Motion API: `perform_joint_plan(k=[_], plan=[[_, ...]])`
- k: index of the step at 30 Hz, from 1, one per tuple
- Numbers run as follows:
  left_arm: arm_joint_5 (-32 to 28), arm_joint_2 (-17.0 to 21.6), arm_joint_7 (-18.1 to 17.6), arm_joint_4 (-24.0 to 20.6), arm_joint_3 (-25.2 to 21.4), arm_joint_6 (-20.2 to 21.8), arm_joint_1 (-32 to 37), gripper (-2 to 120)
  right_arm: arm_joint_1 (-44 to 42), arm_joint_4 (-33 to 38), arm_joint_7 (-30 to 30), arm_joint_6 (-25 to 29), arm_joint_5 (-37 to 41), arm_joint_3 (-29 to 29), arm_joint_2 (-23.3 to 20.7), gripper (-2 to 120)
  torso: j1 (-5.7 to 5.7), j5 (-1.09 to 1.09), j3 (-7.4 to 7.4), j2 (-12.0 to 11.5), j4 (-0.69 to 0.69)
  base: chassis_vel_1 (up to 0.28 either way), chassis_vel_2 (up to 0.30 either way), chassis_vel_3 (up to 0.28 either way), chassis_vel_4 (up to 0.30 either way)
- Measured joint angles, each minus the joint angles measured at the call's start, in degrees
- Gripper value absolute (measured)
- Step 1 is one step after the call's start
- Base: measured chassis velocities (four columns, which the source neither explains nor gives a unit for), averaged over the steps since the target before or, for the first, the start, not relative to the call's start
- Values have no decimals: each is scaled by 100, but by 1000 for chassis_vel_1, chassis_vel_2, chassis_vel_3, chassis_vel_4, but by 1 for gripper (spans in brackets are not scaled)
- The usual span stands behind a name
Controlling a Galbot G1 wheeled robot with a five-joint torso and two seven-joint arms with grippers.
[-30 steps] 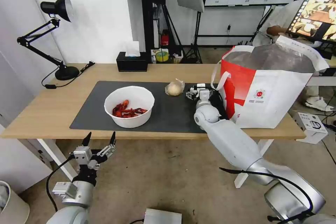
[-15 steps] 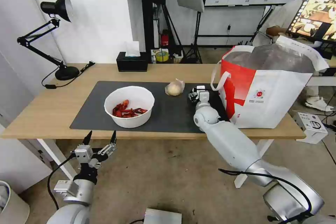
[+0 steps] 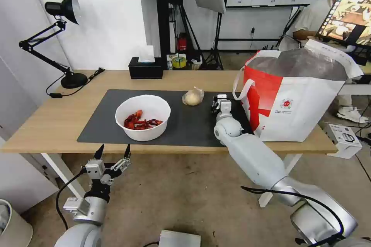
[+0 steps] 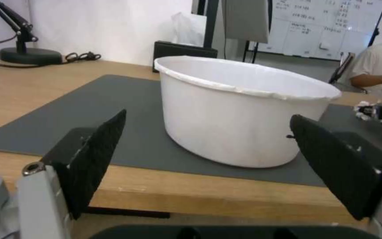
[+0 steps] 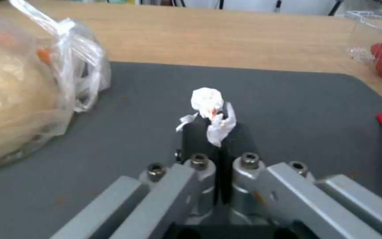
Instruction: Pick up the trash from the table and place it into the takeout bag.
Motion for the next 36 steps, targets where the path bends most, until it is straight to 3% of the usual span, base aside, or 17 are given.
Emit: perform_joint_plan(k=[7, 19, 29, 36], plan=[[-33, 48, 0, 58, -62, -2, -28, 100, -132, 193, -115, 442, 23, 19, -41, 0, 0, 0, 0, 0, 0, 0, 0, 0, 0], [-166, 207, -5, 83, -116, -6, -30, 100, -620, 1290, -500, 1064, 141, -64, -401, 0, 0, 0, 0, 0, 1, 0, 0, 0, 0], [-224, 358, -7, 93, -126, -7, -26, 100, -1015, 2312, -831, 1256, 176, -126, -937, 0, 0, 0, -1, 0, 0, 0, 0, 0, 0], [-232, 392, -1, 94, -118, -9, 51, 100, -1757, 3401, -1136, 1323, 226, 66, -1775, 0, 0, 1, -1, 0, 1, 0, 0, 0, 0]])
